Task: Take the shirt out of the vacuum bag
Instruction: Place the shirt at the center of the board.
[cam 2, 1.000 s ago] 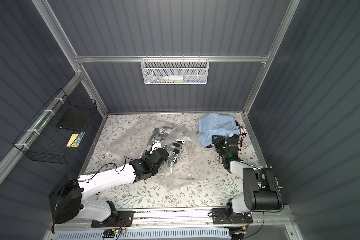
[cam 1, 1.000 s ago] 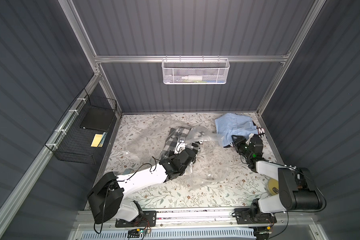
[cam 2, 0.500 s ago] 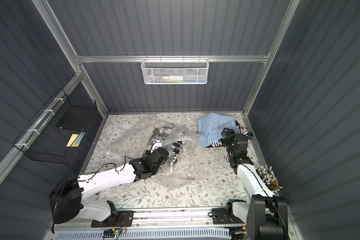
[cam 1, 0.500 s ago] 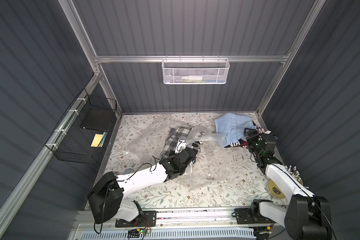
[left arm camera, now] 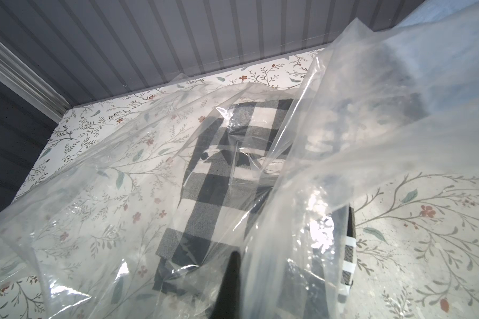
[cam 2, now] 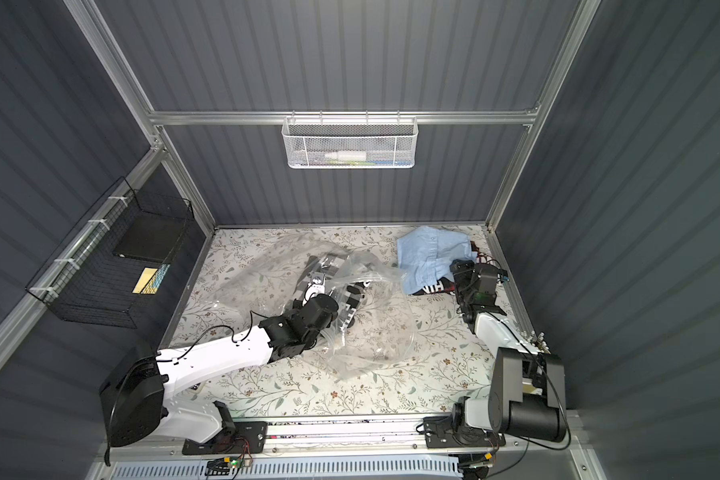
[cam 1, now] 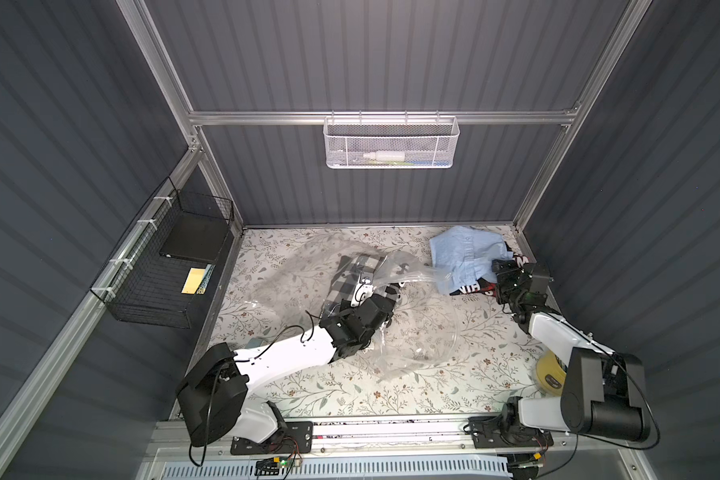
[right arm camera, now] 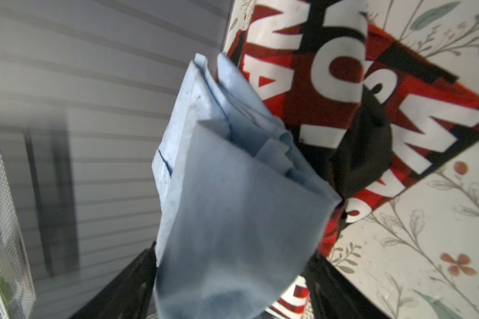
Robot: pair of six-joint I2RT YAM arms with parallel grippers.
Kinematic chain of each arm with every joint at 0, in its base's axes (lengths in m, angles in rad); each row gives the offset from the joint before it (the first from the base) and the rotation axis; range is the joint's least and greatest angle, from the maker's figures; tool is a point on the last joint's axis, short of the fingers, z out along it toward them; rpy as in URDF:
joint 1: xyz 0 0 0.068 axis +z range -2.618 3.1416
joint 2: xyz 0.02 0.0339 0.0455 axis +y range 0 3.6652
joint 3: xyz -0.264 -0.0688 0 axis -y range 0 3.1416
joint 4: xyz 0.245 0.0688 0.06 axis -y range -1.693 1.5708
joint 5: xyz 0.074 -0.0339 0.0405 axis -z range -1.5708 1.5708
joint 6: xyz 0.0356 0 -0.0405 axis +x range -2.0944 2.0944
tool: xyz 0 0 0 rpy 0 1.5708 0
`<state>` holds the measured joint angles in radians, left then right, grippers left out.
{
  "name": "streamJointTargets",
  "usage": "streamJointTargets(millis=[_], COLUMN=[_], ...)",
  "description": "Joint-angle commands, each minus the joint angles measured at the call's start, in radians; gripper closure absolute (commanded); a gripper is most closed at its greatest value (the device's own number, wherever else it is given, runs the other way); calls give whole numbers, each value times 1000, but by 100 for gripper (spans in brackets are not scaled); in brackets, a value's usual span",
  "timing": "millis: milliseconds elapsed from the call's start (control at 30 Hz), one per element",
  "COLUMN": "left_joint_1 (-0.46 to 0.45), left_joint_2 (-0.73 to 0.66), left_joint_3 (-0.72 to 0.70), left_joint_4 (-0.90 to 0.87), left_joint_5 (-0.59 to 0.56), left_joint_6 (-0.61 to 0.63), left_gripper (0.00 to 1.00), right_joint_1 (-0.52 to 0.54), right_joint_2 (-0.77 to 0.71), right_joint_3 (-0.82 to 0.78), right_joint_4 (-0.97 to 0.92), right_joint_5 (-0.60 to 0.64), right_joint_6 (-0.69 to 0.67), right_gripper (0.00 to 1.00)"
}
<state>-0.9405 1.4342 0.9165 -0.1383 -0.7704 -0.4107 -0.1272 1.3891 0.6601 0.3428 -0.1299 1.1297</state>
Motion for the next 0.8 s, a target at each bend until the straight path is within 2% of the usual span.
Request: streamJointTargets(millis=[0, 133, 200, 367, 400, 567, 767], left_joint_1=[9, 9, 9, 9, 9, 9, 9], left_joint_2=[13, 18, 20, 16, 16, 15, 20], left_joint_3=[28, 27, 27, 19, 20, 18, 7], left_joint_4=[-15, -12, -12, -9, -9, -9, -7], left_joint_5=[6, 12, 14, 16, 16, 23, 27], left_joint_6=[21, 16, 15, 13, 12, 4, 3], left_gripper=[100, 100, 100, 100, 100, 100, 100], right_joint_1=[-24, -41, -45, -55, -55, -49, -14], right_joint_2=[55, 125, 140, 132, 124, 74, 47], right_joint_3=[29, 72, 70, 79, 90, 157, 207], right_joint_4=[60, 45, 54, 68, 61, 2, -17], right_joint_5=[-12, -45, -35, -22, -22, 54, 184], right_joint_6=[6, -32, -41, -75, -87, -158, -318], right_gripper=[23, 48, 64, 97, 100, 100, 100])
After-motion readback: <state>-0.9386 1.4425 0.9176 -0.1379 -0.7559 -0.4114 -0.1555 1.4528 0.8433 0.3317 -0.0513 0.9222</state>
